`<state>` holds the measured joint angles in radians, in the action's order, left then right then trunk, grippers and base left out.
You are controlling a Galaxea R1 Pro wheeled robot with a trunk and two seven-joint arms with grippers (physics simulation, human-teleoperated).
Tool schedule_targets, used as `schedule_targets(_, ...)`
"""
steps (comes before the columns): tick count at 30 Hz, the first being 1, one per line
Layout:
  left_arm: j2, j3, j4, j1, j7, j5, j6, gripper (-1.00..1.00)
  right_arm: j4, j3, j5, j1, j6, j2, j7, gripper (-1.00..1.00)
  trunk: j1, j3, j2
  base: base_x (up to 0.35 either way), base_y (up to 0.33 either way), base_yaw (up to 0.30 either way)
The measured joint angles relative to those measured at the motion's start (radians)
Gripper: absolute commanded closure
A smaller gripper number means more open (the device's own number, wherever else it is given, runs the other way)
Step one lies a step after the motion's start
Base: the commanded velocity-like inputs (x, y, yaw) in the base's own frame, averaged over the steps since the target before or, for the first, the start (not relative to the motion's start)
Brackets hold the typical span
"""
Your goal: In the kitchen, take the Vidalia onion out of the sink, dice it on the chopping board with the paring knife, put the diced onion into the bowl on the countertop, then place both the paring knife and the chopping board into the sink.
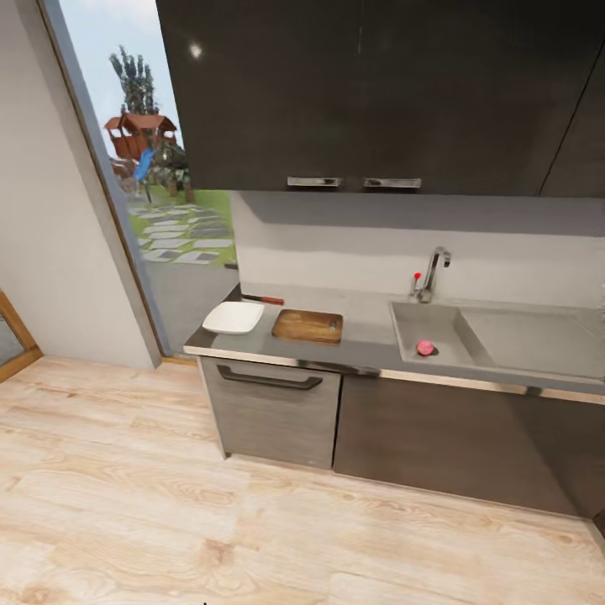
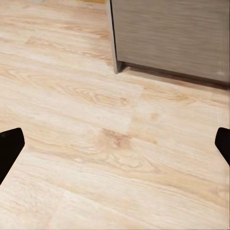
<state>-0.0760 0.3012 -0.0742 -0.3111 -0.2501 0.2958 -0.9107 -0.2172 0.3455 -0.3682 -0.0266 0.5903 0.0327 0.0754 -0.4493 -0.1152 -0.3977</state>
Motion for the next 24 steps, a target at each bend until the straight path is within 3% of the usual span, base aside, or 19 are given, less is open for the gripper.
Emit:
schedule_targets(7, 0.0, 0.0, 0.0, 0.0, 0.0, 0.0, 0.0, -1.0, 0.0, 0.003, 0.001, 0.0, 0.001, -0.002, -0.001, -1.0, 0.0, 0.0, 0.0, 0.0, -0.095, -0.024)
schedule_targets(24, 0.0, 0.0, 0.0, 0.0, 0.002, 0.0, 0.0, -1.0, 0.0, 0.005, 0.001, 0.0, 0.001, -0.002, -0.001, -1.0, 0.0, 0.012, 0.0, 0.0, -0.025, -0.178)
